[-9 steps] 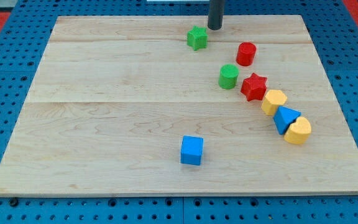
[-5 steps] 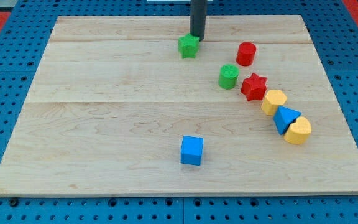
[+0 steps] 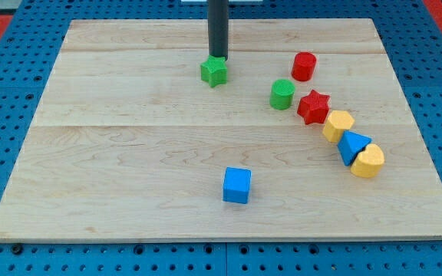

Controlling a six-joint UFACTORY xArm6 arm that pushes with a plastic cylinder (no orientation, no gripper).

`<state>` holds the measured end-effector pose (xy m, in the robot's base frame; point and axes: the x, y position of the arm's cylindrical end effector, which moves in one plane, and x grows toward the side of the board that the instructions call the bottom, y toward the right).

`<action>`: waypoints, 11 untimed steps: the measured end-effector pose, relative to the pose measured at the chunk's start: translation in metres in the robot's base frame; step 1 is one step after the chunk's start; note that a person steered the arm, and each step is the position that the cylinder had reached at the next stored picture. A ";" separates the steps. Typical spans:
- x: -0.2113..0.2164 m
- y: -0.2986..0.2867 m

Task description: Move the green star into green circle

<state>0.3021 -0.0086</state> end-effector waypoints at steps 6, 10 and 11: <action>0.043 -0.005; 0.069 -0.025; 0.068 -0.025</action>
<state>0.3701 -0.0334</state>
